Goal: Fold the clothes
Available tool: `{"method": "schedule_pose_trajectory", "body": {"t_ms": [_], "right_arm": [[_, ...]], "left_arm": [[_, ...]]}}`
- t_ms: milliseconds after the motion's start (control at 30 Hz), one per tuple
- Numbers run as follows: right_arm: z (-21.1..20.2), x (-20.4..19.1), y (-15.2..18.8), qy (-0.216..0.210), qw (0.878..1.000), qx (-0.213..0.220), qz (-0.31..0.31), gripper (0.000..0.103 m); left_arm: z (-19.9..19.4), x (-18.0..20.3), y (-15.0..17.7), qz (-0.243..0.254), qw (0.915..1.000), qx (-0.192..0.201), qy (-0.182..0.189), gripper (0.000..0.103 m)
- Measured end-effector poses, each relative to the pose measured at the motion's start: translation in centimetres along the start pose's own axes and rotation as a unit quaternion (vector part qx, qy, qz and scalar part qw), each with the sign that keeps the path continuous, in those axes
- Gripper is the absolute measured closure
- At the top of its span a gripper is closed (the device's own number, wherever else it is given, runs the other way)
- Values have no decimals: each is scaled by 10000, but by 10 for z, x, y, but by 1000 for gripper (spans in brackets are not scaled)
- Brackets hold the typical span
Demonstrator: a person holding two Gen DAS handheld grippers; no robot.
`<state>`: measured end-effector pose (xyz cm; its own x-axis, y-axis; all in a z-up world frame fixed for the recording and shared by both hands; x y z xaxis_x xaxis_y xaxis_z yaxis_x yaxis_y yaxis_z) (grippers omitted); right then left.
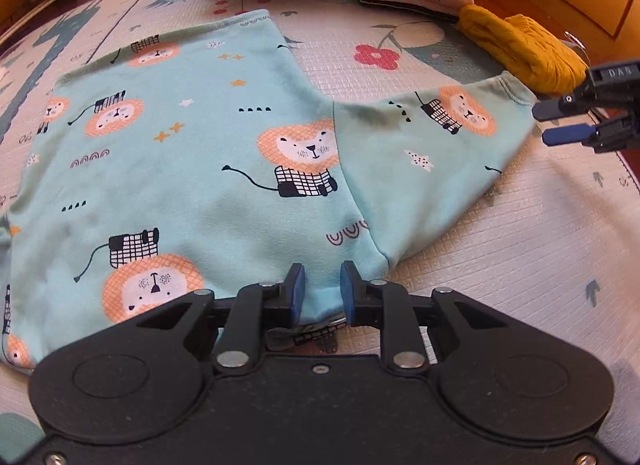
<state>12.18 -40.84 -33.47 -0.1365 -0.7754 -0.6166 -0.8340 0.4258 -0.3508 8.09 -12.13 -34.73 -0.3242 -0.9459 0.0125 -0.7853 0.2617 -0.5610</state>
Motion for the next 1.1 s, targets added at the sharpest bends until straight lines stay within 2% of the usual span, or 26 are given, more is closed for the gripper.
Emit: {"method": "schedule_pose_trajectory", "body": {"t_ms": [233,300,433,667,867,967,1000,1067,1100], "right_arm": [[-4,21,-23,281,9976,494,385,59],[-6,29,-30,374,9957,664,525,58],[-9,46,-37,551,9903,964,832,58],[-2,60,-46,335,9868,1192,1039,58],[4,64,-56,98,9843,1355,1128,58],[7,62,-56,203,9846,1410,1015,71],[8,61,-55,236,9850,1398,983,82],[13,62,-52,147,9856,1297,1072,94],[12,63,-52,142,9853,1318,1076,94]], "left_arm": [[0,-8,-12,-320,9989,-325,128,83],[-8,-7,-19,-370,9990,-199,140,83],[-18,7,-36,-149,9996,62,235,83],[-27,34,-67,-71,9975,372,603,83],[-22,43,-70,-55,9968,319,732,83],[-19,45,-68,-36,9968,295,738,83],[-19,46,-68,-25,9968,298,738,83],[-19,56,-70,125,9963,365,773,83],[-19,62,-72,223,9957,411,800,83]]}}
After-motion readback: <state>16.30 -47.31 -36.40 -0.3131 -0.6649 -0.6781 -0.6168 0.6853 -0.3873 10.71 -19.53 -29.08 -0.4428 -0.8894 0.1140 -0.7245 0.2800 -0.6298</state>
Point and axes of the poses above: each gripper's, at about its wrist camera, not at the fingertips, and z roughly the way its jaws point, x to its right, y to its underside, the point moved 9 cm from there along z, roughly the way its jaws point, and after that the axes turned 2 degrees about -z, right-handed, at the moved point
